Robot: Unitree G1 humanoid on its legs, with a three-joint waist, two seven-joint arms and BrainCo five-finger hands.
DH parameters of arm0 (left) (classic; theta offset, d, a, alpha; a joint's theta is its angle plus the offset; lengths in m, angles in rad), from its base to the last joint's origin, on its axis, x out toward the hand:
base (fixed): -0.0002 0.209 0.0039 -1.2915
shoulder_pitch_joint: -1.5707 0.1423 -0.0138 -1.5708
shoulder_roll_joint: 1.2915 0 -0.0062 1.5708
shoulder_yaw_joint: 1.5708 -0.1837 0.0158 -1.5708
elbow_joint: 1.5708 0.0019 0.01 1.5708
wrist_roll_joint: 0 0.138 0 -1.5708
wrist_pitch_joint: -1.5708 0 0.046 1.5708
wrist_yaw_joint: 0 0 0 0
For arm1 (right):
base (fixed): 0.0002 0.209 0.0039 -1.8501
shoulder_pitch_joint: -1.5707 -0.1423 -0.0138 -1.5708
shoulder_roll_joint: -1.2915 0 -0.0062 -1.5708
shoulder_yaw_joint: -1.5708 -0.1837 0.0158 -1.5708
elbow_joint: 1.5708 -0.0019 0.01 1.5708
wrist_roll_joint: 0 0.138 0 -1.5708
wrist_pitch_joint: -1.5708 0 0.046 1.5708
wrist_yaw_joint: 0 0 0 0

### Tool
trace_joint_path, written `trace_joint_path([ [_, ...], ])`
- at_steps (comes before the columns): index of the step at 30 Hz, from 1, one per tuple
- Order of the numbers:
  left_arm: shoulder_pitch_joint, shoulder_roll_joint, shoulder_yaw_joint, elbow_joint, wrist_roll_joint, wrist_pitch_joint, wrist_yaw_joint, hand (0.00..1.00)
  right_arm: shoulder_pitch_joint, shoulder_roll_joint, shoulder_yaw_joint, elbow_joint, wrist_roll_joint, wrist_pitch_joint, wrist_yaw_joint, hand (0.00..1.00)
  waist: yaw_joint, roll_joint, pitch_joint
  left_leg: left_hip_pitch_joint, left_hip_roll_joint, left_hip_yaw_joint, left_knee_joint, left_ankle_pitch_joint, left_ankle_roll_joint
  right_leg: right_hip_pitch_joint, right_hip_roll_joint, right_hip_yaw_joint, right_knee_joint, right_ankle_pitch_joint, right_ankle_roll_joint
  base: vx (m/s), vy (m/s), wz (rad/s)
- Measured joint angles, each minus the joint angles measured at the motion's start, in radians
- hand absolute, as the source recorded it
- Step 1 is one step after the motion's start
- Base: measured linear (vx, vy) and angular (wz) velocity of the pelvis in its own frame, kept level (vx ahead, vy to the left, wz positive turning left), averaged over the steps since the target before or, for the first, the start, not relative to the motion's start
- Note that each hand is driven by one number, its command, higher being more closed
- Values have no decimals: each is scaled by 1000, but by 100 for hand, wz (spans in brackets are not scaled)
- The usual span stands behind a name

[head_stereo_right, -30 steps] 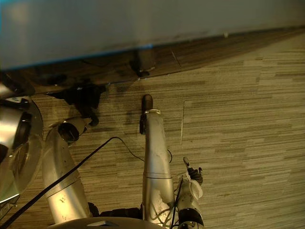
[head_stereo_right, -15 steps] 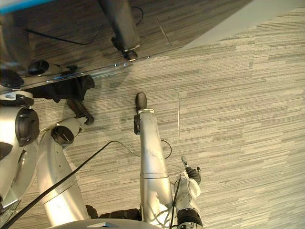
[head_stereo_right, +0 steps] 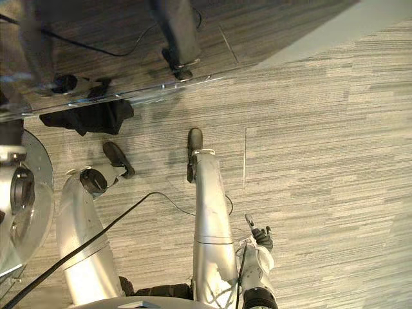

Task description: Pick up the laundry basket with both hands and put the clothes into the washing machine.

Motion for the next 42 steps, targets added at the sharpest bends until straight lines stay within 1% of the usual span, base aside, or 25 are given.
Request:
trace_joint_path([
  [1,67,-6,-13,-33,-45,-9,-25,0,0,0,1,-2,1,8,0,0,4,1,0,1,-3,-4,-11,7,-4,1,-1,-6,-2,1,-1,-47,-44,15],
  [2,100,-11,-23,-50,-75,-14,-34,0,0,-1,3,-3,1,11,0,0,5,1,1,1,-6,-5,-14,8,-7,1,-2,-6,-1,1,-2,-43,-38,14],
  [3,172,-32,-30,-87,-109,-19,-48,0,0,-4,13,-22,-8,25,-1,0,8,1,1,1,-7,-9,-16,9,-8,2,-2,-9,1,1,-3,-40,-32,8],
  [5,286,-74,-29,-146,-129,-28,-59,0,1,-8,34,-74,-14,40,-2,0,12,2,1,2,-7,-11,-20,10,-9,3,-2,-13,0,1,-3,-34,-24,3],
  [7,433,-152,-15,-222,-168,-42,-57,0,1,-14,73,-184,-46,47,-3,0,17,2,1,8,-9,-9,-28,19,-14,4,-1,-13,-2,1,-3,-16,-8,0],
  [9,522,-215,-6,-272,-182,-62,-52,0,0,-13,99,-281,-60,46,-5,0,23,2,1,12,-9,-10,-31,19,-14,7,-1,-15,-4,1,-3,-13,-6,-2],
  [10,606,-294,3,-321,-183,-70,-49,0,-5,-15,128,-379,-104,46,-3,0,32,3,2,19,-9,-10,-34,19,-14,13,0,-15,-6,2,-4,0,0,0],
  [11,637,-326,4,-341,-182,-71,-46,0,-8,-15,132,-420,-136,46,-6,0,36,4,2,22,-9,-10,-35,20,-14,16,0,-16,-7,2,-4,0,0,0],
  [12,694,-385,2,-381,-182,-77,-38,0,-15,-13,141,-502,-189,40,-12,0,44,4,2,28,-11,-11,-41,22,-15,22,-1,-18,-10,2,-5,0,0,0],
  [13,725,-411,1,-399,-180,-80,-34,0,-20,-13,151,-540,-211,37,-14,0,46,4,2,31,-12,-11,-47,28,-15,25,-2,-20,-13,2,-5,1,-14,7],
  [14,785,-466,-3,-433,-158,-81,-30,0,-38,-11,178,-619,-255,23,-28,0,52,4,2,41,-16,-16,-61,39,-17,36,-5,-24,-18,1,-7,6,-15,10],
  [15,803,-484,-5,-445,-149,-82,-30,0,-44,-10,193,-648,-270,19,-32,0,56,4,2,47,-19,-19,-65,42,-20,42,-6,-26,-18,1,-7,16,-22,14],
  [17,865,-534,-25,-488,-99,-82,-31,0,-62,17,240,-714,-326,-3,-32,0,77,5,3,78,-31,-39,-81,50,-25,83,-19,-51,-17,-13,-23,38,-37,22],
  [21,955,-580,-61,-562,-62,-90,-38,0,-77,37,339,-746,-339,-17,-26,0,97,6,2,155,-54,-45,-164,84,-40,167,-36,-82,-68,-20,-30,40,-61,27],
  [22,988,-595,-69,-578,-52,-93,-46,0,-77,39,369,-744,-339,-17,-13,0,101,8,2,185,-66,-52,-194,95,-44,202,-40,-92,-89,-20,-31,27,-53,22],
  [26,1063,-619,-73,-611,-43,-93,-67,0,-87,67,408,-723,-315,-17,18,0,117,11,1,250,-99,-64,-270,125,-50,277,-67,-127,-129,-27,-43,36,-63,33],
  [28,1099,-636,-67,-611,-24,-93,-82,0,-117,71,421,-658,-278,-12,39,0,134,11,1,271,-115,-76,-295,138,-52,303,-77,-142,-137,-30,-47,27,-74,27],
  [30,1125,-640,-57,-611,-5,-93,-97,0,-136,73,427,-618,-254,-11,45,0,144,12,1,270,-122,-87,-299,141,-54,309,-86,-156,-135,-34,-52,10,-64,20],
  [32,1150,-648,-43,-610,15,-91,-102,0,-159,71,424,-569,-231,-1,45,0,148,12,1,269,-135,-96,-303,145,-55,311,-99,-162,-122,-47,-52,2,-76,30],
  [34,1185,-655,-29,-610,48,-91,-108,0,-195,69,425,-502,-198,10,60,0,160,16,2,264,-149,-111,-300,147,-56,315,-113,-174,-106,-62,-53,-15,-77,26],
  [37,1221,-653,-23,-610,53,-84,-122,0,-256,63,422,-432,-186,27,76,0,170,22,4,254,-161,-121,-294,142,-59,314,-127,-186,-86,-82,-50,-27,-59,20],
  [39,1243,-653,-25,-611,64,-81,-137,0,-310,55,419,-381,-165,30,78,0,183,30,3,245,-168,-130,-289,141,-60,310,-138,-193,-72,-96,-47,-35,-54,22],
  [40,1256,-653,-32,-611,75,-80,-145,0,-352,54,409,-354,-160,30,79,0,191,42,4,230,-172,-139,-288,143,-60,303,-142,-202,-70,-98,-48,-51,-62,19],
  [41,1268,-652,-37,-612,81,-80,-149,0,-400,54,390,-319,-159,34,78,0,199,47,5,214,-180,-144,-287,147,-61,288,-147,-205,-62,-100,-49,-52,-57,20],
  [42,1271,-651,-42,-613,81,-80,-150,0,-424,52,378,-300,-159,39,77,0,201,50,5,206,-185,-146,-286,149,-61,280,-155,-207,-54,-104,-48,-40,-47,23],
])
